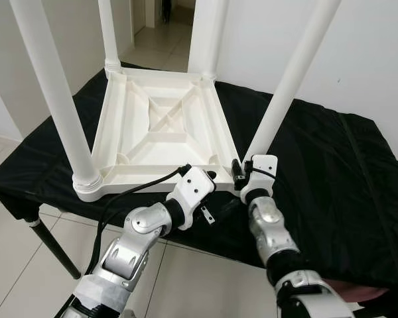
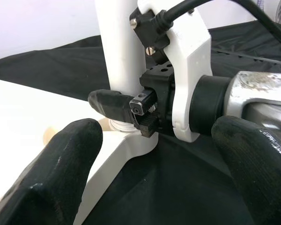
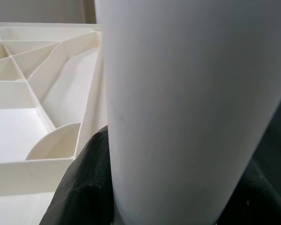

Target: Building children table

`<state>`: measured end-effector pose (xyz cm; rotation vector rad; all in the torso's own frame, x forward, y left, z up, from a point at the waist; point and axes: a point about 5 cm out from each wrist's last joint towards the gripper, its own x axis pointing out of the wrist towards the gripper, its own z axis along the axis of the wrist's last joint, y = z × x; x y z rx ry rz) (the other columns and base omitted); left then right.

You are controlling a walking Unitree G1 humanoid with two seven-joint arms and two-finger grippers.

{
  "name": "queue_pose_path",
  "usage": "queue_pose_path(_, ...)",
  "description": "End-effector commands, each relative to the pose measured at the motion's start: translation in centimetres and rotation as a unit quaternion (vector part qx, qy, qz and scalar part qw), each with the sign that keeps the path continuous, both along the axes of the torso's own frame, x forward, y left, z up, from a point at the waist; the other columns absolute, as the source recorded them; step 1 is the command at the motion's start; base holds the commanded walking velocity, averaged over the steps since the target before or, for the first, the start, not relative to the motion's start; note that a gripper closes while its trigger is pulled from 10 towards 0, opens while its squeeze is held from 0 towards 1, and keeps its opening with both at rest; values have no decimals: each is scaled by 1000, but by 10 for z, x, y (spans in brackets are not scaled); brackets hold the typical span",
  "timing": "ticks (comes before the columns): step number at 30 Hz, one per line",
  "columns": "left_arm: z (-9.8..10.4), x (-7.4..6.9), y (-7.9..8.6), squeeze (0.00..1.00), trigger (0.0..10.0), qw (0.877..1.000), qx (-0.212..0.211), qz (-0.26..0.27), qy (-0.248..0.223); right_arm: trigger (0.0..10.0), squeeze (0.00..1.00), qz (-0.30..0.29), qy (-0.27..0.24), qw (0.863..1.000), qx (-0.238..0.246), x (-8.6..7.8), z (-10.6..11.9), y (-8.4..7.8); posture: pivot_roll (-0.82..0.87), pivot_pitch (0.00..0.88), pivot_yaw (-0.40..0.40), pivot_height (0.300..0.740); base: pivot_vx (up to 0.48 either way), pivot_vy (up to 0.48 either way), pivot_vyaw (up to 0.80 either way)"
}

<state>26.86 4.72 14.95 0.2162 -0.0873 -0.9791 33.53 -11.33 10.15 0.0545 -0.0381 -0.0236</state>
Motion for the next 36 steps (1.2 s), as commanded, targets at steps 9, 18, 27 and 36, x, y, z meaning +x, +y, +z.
queue_pose_path(9,-1,-1,-2,0,10000,1000,1,13,-3,10000,1000,-3,37,999,-18,-8,-19,-15,19,0,-121,740,0,0,0)
queue_pose_path(18,-3,-2,-1,0,10000,1000,2,14,-2,10000,1000,35,26,999,1,-13,-18,-21,20,0,-121,740,0,0,0)
queue_pose_path(27,-3,-1,-1,0,10000,1000,4,11,-2,10000,0,222,-8,974,-42,-11,-2,-34,4,0,-104,740,0,0,0)
queue_pose_path(36,-1,0,0,0,10000,1000,7,12,-5,10000,0,306,12,948,-91,8,4,-34,12,0,-97,740,0,0,0)
